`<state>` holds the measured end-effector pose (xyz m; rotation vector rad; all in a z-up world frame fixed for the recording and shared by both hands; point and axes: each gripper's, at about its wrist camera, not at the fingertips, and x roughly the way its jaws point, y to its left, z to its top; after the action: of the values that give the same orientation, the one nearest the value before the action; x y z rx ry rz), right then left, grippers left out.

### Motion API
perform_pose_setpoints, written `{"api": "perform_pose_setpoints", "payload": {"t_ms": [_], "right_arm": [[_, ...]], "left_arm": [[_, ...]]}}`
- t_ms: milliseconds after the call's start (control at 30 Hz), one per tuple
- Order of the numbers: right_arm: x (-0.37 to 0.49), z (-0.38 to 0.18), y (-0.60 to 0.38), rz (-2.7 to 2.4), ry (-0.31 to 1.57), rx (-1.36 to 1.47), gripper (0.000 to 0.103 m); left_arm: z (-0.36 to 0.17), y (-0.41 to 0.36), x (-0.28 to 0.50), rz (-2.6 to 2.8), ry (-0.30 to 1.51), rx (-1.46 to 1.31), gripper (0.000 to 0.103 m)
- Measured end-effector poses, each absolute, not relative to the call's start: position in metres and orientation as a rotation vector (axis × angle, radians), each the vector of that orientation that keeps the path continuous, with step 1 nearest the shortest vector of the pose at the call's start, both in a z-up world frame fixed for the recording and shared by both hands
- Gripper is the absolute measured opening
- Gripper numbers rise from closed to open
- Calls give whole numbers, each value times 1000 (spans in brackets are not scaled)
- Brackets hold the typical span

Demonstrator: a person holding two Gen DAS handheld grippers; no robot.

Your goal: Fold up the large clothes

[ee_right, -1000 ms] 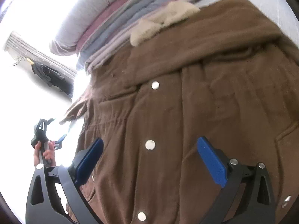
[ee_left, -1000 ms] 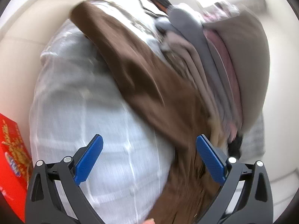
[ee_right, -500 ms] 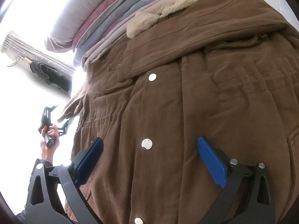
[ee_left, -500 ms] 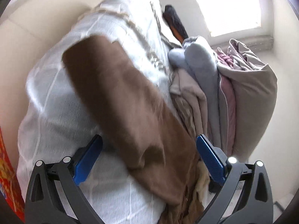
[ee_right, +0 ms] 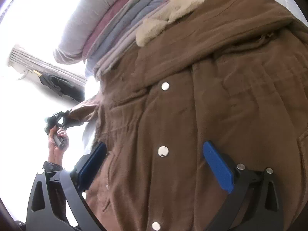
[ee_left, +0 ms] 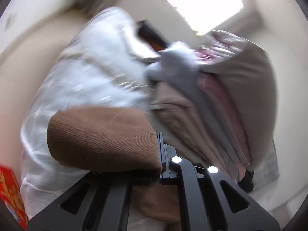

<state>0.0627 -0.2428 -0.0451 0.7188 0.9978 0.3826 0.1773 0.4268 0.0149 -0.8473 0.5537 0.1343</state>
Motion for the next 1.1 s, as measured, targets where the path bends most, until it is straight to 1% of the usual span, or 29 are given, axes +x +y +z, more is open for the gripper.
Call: {"api": "perform_pose_setpoints", "payload": {"t_ms": [67,167,233,300,333,400,500,533,567,600,633,700,767,833,867,933,1000,1100], "right_arm": [[61,-38,-248,388,971,740,97],[59,-28,-259,384,930,779,97],[57,-24,-268,374,908,812,97],[56,-22,-279,364,885,860,97],[55,-22,-285,358,875,883,97],[53,-23,-297,344,860,925,97],[52,-27,-317,318,843,989,97],[51,-29,-323,310,837,1016,97],[51,-29,-329,305,831,1046,97],[50,-30,-333,305,825,1067,97],[48,-30,-339,309,816,1095,97],[46,-28,-347,317,798,1129,97],[42,-23,-353,330,776,1157,97],[41,-18,-358,353,761,1175,97],[39,-15,-359,363,755,1180,97],[38,-11,-363,375,746,1188,97],[36,-9,-364,382,737,1192,97],[36,-10,-365,378,733,1205,97]], "left_arm": [[46,392,183,52,521,-748,3],[90,309,195,-89,512,-549,3],[106,249,200,-191,524,-443,3],[110,180,206,-303,556,-349,3],[104,137,209,-374,589,-300,3],[85,76,213,-471,656,-237,3],[20,-26,215,-620,869,-106,4],[1,-49,215,-637,933,-52,7],[-28,-77,214,-619,1014,54,12],[-47,-96,211,-582,1048,154,16],[-57,-111,201,-540,1006,259,18],[-52,-120,191,-515,963,350,20],[-40,-118,191,-559,962,334,33],[-22,-111,195,-596,949,292,37],[-11,-106,195,-608,923,255,43],[4,-106,203,-619,890,220,50],[18,-116,212,-602,853,252,53],[32,-142,221,-583,833,355,66]]}}
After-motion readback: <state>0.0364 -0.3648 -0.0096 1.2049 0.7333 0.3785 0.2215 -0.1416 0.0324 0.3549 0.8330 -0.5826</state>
